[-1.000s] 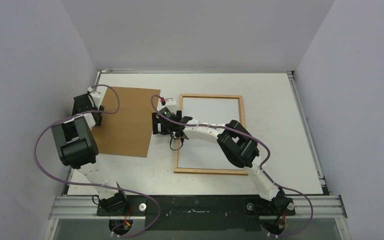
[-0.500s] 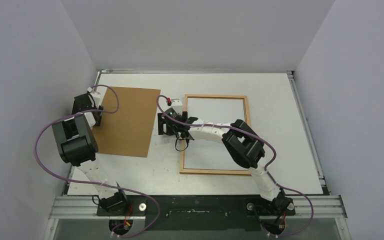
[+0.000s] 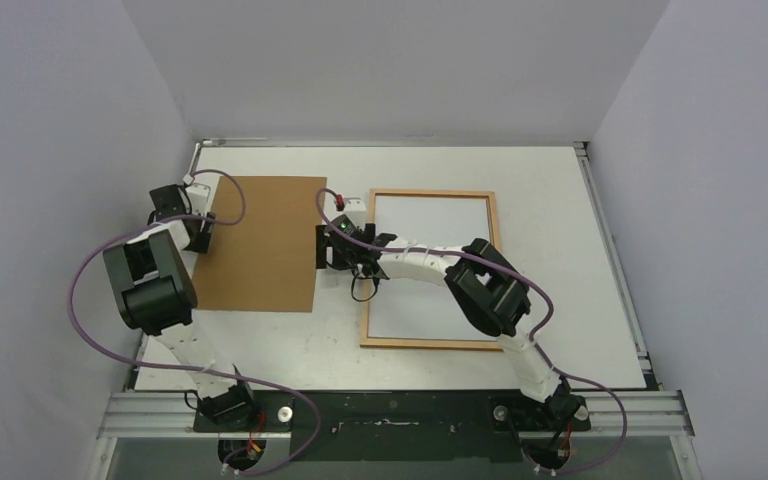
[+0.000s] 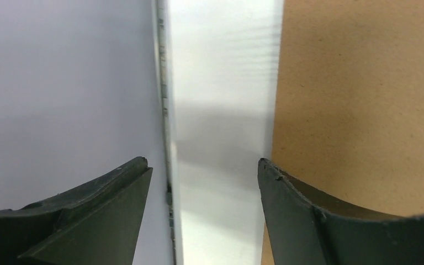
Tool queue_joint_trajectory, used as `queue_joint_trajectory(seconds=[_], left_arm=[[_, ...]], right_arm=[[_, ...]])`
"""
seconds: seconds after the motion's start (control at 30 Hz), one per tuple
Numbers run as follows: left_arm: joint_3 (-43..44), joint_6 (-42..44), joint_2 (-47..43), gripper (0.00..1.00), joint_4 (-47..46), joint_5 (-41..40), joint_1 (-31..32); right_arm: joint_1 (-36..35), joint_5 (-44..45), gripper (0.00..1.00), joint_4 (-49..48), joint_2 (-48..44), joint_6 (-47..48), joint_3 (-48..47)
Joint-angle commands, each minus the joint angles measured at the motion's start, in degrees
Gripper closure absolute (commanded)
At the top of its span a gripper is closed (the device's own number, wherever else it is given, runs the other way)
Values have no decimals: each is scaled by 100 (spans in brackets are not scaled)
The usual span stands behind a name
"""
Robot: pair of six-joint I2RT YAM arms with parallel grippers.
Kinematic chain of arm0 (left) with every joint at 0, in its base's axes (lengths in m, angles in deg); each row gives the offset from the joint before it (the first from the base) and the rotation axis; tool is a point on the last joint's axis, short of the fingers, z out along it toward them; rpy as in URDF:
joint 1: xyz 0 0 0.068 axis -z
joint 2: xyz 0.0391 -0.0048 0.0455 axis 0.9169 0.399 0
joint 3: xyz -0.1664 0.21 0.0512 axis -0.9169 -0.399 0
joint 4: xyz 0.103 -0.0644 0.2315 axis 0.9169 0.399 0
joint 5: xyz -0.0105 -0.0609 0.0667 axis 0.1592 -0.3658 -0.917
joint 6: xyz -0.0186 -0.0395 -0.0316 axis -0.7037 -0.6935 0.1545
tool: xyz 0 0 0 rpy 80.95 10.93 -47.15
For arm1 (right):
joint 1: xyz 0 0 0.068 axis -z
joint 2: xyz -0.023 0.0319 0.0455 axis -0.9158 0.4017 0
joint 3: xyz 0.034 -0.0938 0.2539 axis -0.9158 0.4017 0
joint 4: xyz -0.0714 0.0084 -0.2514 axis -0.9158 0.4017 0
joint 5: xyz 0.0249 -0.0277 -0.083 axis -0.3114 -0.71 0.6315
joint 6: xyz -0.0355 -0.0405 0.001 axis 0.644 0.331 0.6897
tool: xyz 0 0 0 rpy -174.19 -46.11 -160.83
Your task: Put the photo into the frame
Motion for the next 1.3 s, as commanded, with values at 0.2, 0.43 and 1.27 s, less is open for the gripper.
queue_joint_trajectory(seconds=[0.2, 0.43, 1.27], left_arm=[[-526, 135, -411, 32, 1669, 1055, 81], [-489, 98, -369, 32, 1718, 1108, 50], [496, -75, 412, 60, 2768, 2261, 139]], right_arm=[[111, -421, 10, -200, 109, -567, -473], [134, -570, 10, -89, 495, -842, -851], [150, -1895, 10, -1273, 156, -2086, -340]])
